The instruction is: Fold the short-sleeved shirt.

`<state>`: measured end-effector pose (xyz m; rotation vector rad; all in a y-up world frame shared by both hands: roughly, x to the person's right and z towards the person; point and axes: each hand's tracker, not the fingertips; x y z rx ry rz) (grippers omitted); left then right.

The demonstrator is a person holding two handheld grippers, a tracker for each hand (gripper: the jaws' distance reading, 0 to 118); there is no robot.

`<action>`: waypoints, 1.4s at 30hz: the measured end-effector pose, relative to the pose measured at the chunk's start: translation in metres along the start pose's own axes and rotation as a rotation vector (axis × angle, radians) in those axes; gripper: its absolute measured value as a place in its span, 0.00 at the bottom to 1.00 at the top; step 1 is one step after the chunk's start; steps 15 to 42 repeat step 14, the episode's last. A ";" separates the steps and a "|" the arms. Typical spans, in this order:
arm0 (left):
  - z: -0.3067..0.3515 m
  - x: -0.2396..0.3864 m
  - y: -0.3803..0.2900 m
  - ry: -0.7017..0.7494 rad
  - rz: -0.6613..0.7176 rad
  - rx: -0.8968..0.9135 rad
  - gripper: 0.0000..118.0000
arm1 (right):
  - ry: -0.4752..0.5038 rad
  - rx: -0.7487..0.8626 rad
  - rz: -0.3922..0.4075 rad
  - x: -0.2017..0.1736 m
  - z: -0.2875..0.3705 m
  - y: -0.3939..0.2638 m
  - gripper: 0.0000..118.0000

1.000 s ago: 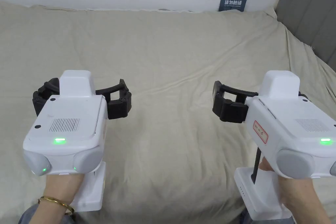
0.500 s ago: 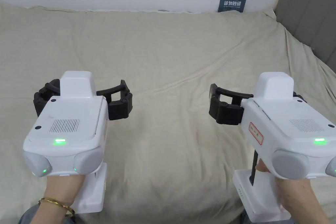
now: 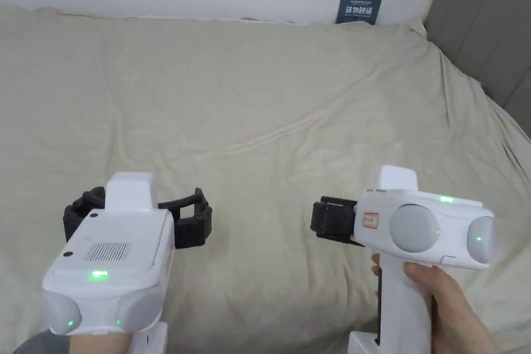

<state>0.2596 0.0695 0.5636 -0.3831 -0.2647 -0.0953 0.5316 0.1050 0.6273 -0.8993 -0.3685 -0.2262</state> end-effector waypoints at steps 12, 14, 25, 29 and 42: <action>-0.002 0.003 -0.028 -0.017 0.012 -0.098 1.00 | -0.146 -0.094 -0.052 0.004 -0.023 -0.013 1.00; -0.004 0.003 -0.029 -0.024 0.018 -0.110 1.00 | -0.156 -0.074 -0.073 0.005 -0.023 -0.013 1.00; -0.004 0.003 -0.029 -0.024 0.018 -0.110 1.00 | -0.156 -0.074 -0.073 0.005 -0.023 -0.013 1.00; -0.004 0.003 -0.029 -0.024 0.018 -0.110 1.00 | -0.156 -0.074 -0.073 0.005 -0.023 -0.013 1.00; -0.004 0.003 -0.029 -0.024 0.018 -0.110 1.00 | -0.156 -0.074 -0.073 0.005 -0.023 -0.013 1.00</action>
